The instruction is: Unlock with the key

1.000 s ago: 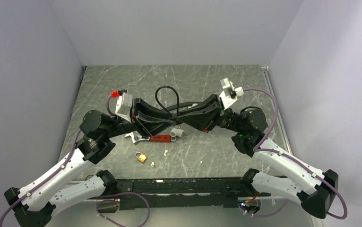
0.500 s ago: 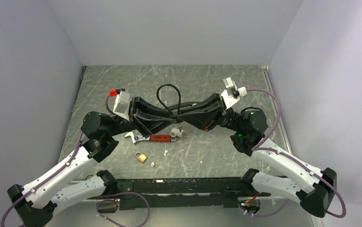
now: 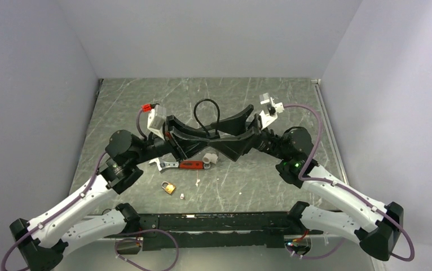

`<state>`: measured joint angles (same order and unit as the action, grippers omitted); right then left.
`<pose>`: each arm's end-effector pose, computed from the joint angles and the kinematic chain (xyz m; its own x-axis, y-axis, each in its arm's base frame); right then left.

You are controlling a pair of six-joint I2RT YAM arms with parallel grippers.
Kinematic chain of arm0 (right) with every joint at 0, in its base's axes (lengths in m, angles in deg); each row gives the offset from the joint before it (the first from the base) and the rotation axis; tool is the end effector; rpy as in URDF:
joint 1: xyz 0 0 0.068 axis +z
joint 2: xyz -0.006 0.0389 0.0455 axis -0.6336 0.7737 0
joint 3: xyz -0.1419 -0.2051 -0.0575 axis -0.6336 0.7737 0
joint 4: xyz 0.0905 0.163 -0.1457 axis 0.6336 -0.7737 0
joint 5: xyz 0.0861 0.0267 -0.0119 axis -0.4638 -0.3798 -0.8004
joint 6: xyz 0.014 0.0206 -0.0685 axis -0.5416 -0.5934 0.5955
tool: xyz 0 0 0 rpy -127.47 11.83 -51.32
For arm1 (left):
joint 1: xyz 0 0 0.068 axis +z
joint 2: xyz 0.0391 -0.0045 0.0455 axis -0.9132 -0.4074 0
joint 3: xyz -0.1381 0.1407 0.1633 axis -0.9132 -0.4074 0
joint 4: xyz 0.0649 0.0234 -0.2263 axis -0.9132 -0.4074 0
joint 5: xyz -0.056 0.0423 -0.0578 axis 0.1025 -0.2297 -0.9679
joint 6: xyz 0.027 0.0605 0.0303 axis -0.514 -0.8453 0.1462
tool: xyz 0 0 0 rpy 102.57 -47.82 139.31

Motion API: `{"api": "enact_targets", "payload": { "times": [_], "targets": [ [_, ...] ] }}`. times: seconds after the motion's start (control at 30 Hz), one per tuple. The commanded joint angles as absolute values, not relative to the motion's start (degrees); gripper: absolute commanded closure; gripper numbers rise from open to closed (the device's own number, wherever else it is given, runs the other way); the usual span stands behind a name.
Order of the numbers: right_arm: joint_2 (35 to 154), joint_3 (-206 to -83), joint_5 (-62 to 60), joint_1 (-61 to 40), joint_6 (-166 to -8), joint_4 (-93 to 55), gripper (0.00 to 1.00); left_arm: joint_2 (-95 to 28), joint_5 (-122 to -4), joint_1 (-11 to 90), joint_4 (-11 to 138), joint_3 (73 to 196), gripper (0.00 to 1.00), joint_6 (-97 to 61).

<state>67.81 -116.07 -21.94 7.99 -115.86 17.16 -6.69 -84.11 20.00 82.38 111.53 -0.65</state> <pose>0.1224 0.1755 0.4070 -0.2791 0.4527 -0.8469 -0.9449 0.0276 0.3262 0.1110 -0.1579 0.4071 -0.2303 -0.3661 -0.9016 0.9512 0.1111 -0.2880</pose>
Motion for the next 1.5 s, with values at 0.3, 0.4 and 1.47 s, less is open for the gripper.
{"api": "enact_targets", "payload": {
  "times": [0.3, 0.4, 1.47],
  "targets": [
    [58.3, -118.0, -19.5, 8.1, -99.5, -3.9, 0.25, -3.1, -75.2, 19.9, 77.3, 112.8, 1.0, -3.9],
    [61.0, -118.8, -27.2, 8.1, -101.7, -2.3, 0.35, -3.5, -76.6, 20.0, 79.4, 112.4, 1.0, -3.8],
    [69.3, -115.7, -37.9, 2.1, -123.9, 25.3, 0.59, -0.5, -77.2, 19.9, 96.1, 105.9, 1.0, 1.8]
  ]
}}
